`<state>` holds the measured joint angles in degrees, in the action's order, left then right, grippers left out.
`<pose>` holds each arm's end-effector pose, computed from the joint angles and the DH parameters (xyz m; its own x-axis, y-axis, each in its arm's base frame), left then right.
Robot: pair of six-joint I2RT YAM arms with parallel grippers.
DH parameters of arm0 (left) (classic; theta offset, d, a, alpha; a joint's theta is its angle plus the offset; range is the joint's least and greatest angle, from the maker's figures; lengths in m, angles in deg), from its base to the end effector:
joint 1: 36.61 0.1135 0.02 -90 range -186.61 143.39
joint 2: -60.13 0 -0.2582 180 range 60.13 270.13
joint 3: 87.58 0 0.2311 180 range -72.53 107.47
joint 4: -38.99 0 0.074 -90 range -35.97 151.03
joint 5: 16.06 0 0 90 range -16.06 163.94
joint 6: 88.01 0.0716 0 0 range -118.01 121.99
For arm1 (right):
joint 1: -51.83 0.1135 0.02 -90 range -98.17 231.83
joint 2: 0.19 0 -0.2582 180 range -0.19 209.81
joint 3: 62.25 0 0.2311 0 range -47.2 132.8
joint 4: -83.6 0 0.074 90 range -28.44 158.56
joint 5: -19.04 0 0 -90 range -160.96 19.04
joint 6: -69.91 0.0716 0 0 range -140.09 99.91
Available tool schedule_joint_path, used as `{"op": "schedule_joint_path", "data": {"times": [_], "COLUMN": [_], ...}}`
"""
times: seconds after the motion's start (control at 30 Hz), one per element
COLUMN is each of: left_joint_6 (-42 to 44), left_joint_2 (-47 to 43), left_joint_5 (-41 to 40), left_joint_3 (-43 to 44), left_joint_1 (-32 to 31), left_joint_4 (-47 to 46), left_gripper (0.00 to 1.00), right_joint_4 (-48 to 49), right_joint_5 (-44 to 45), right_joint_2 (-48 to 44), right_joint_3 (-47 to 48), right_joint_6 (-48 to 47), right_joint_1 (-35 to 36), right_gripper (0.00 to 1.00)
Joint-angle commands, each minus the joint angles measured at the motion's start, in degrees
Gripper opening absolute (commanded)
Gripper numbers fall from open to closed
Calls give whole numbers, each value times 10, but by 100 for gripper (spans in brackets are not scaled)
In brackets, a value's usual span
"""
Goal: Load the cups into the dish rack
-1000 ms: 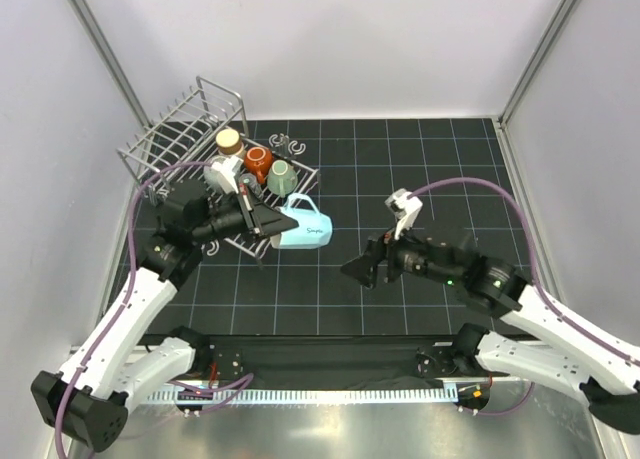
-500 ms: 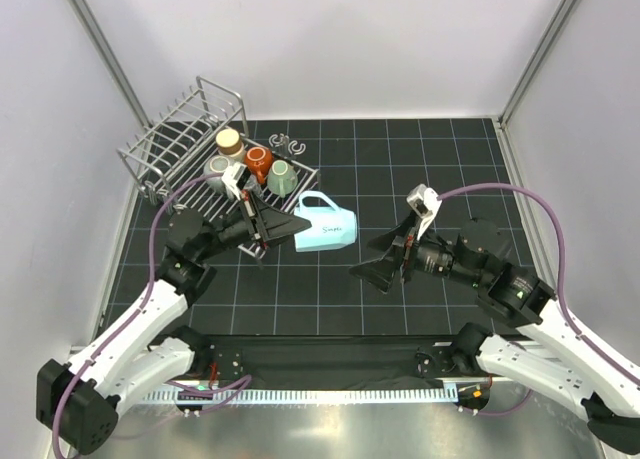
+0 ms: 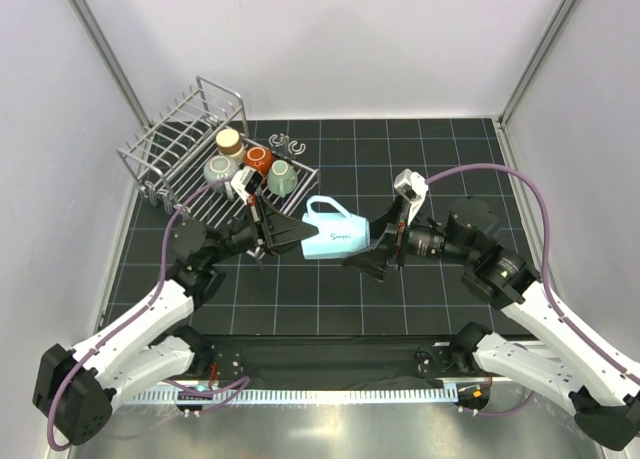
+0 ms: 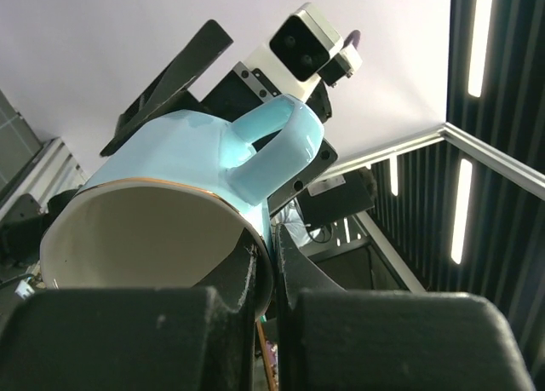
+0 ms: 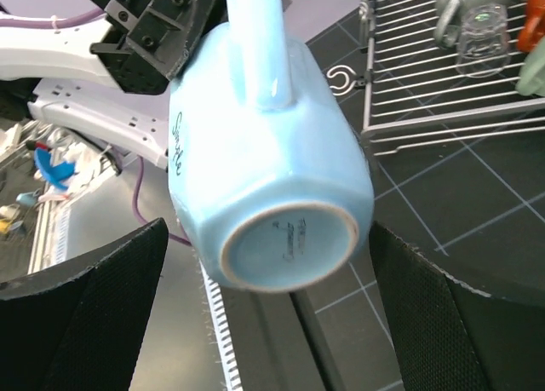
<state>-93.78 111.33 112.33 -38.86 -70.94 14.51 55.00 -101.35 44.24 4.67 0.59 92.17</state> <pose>0.1481 -0.1550 0.3535 -0.9440 -0.2997 -0.1382 0.2155 -0.2426 -0.9459 0.1169 0.1468 0.3682 -0.4085 0.0527 -0.9112 -0.8525 0.3348 0.4015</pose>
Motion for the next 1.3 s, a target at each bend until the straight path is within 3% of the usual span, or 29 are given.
{"op": "schedule_joint_path", "data": {"times": [0.0, 0.17, 0.6, 0.67, 0.7, 0.77, 0.83, 0.87, 0.9, 1.17, 1.27], "left_joint_6": [-26, -30, -30, -28, -27, -24, -24, -24, -22, -18, -16], "left_joint_2": [7, 27, 66, 68, 69, 69, 68, 66, 65, 70, 72], "left_joint_5": [-25, -51, -86, -90, -96, -99, -101, -100, -102, -98, -98], "left_joint_3": [12, 3, 2, -4, -7, -16, -19, -21, -21, -17, -18], "left_joint_1": [-15, -40, -82, -83, -84, -86, -87, -87, -86, -87, -86], "left_joint_4": [-117, -138, -209, -209, -209, -209, -209, -209, -209, -203, -203], "left_gripper": [0, 0, 0, 0, 0, 0, 0, 0, 1, 0, 0], "right_joint_4": [74, 108, 162, 180, 187, 204, 210, 211, 211, 238, 242], "right_joint_5": [-56, -59, -61, -62, -67, -70, -77, -80, -81, -83, -84], "right_joint_2": [14, 5, -18, -21, -21, -21, -18, -18, -17, -25, -31], "right_joint_3": [9, 2, -20, -26, -27, -30, -29, -27, -28, -40, -41], "right_joint_6": [14, 26, 86, 105, 112, 129, 132, 132, 132, 149, 155], "right_joint_1": [-3, -3, -3, -3, -4, -3, -3, -3, -3, -3, -3], "right_gripper": [100, 97, 66, 54, 42, 37, 40, 48, 70, 71, 80]}}
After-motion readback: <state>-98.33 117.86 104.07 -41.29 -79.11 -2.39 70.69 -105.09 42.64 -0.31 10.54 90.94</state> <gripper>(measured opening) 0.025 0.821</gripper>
